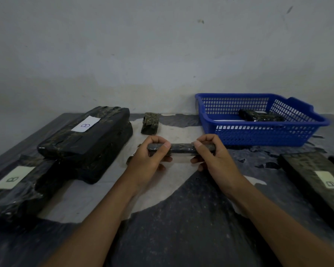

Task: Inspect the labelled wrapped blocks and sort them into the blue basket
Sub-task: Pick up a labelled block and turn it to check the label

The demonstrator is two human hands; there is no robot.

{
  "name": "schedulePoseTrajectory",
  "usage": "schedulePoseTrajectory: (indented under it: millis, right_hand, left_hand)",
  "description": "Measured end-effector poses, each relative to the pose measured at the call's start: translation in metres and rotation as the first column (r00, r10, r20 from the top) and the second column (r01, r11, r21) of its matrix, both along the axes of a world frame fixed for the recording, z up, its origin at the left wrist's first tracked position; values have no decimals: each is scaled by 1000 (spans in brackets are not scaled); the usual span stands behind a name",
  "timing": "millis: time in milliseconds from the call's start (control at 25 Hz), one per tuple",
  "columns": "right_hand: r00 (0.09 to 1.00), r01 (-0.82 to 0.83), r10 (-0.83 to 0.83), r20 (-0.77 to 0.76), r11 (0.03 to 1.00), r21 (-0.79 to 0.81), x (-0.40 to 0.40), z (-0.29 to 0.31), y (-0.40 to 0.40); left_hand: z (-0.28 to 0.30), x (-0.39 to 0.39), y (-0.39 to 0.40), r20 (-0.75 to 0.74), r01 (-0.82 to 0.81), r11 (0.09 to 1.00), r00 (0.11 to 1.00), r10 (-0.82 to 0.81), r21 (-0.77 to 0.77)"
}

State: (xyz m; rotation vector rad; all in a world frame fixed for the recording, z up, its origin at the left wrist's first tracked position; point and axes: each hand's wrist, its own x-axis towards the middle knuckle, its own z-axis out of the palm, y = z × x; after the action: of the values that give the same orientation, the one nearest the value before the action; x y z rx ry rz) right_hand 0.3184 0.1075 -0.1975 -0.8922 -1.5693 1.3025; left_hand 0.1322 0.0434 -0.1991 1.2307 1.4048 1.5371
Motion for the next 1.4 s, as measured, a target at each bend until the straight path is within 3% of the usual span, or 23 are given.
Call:
schedulePoseTrajectory:
  millis: [120, 400, 1040, 1120, 1200, 1320, 1400]
  right_hand:
    - [998, 52, -53, 24, 998, 36, 0, -3, 0]
    - [987, 163, -160, -34, 981, 109, -2, -4, -3]
    - [941, 264, -281, 187, 958, 109, 0, 2, -12]
    - [977, 190, -190, 96, 982, 15, -1, 4, -13]
    - [989, 93, -111, -94, 980, -175, -2, 8, -11]
    - [951, -59, -59, -302, 929, -365, 3, 13, -5]
    - [912, -170, -12, -411, 900, -402, 4, 13, -3]
  left_hand:
    - [-1, 5, 0, -108, -32, 998, 994, 36, 47]
    - [-3, 11, 0, -124, -29, 994, 991, 42, 102]
    - [-4, 15, 2, -201, 25, 993, 980, 0, 119]
    - [-3, 13, 3, -138, 4, 993, 990, 13, 119]
    - [-2, 10, 4, -87, -19, 993, 996, 29, 113]
    - [-3, 7, 5, -69, -38, 989, 996, 49, 146]
    - [-4, 6, 6, 50, -61, 989, 997, 55, 138]
